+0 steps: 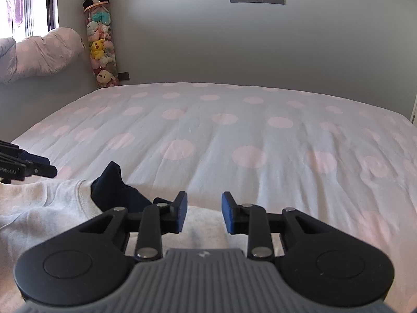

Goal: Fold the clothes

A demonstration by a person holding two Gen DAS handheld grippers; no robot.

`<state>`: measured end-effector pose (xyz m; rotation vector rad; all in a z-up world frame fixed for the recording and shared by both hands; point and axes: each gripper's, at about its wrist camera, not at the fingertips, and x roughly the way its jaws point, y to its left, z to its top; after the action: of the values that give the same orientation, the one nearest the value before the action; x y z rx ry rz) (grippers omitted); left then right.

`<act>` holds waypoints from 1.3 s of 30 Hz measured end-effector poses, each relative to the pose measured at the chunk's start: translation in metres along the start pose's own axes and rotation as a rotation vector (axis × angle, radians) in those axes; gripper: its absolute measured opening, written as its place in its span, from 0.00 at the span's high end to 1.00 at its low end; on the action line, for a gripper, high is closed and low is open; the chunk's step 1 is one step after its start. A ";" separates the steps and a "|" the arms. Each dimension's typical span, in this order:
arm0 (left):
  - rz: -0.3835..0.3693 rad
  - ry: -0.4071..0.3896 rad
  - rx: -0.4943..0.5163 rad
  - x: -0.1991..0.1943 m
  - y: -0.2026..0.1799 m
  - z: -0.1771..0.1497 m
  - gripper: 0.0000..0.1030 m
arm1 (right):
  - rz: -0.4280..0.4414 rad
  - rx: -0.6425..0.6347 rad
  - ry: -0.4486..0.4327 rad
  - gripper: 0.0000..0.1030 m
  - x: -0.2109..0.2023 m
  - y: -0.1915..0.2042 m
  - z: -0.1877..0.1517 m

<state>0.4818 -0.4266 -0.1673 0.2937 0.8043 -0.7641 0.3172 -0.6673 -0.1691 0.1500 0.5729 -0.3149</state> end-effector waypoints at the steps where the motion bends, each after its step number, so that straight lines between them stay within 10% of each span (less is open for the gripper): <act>1: -0.011 0.006 -0.007 0.011 -0.003 -0.001 0.68 | -0.001 0.004 0.013 0.69 0.010 0.002 -0.003; 9: -0.058 0.078 -0.074 0.030 0.008 -0.041 0.73 | 0.027 -0.002 0.105 0.70 0.034 0.008 -0.066; 22: -0.036 0.146 0.056 -0.010 0.017 -0.045 0.73 | 0.106 -0.088 0.213 0.63 -0.019 0.003 -0.070; 30: 0.112 0.086 0.176 -0.003 0.043 -0.006 0.49 | 0.030 -0.123 0.131 0.53 -0.010 -0.030 -0.012; 39: 0.059 0.160 0.190 0.035 0.065 -0.019 0.34 | 0.105 -0.008 0.331 0.52 0.053 -0.084 -0.017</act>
<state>0.5333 -0.3884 -0.2087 0.5524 0.8709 -0.7695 0.3228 -0.7555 -0.2173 0.2255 0.8905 -0.1862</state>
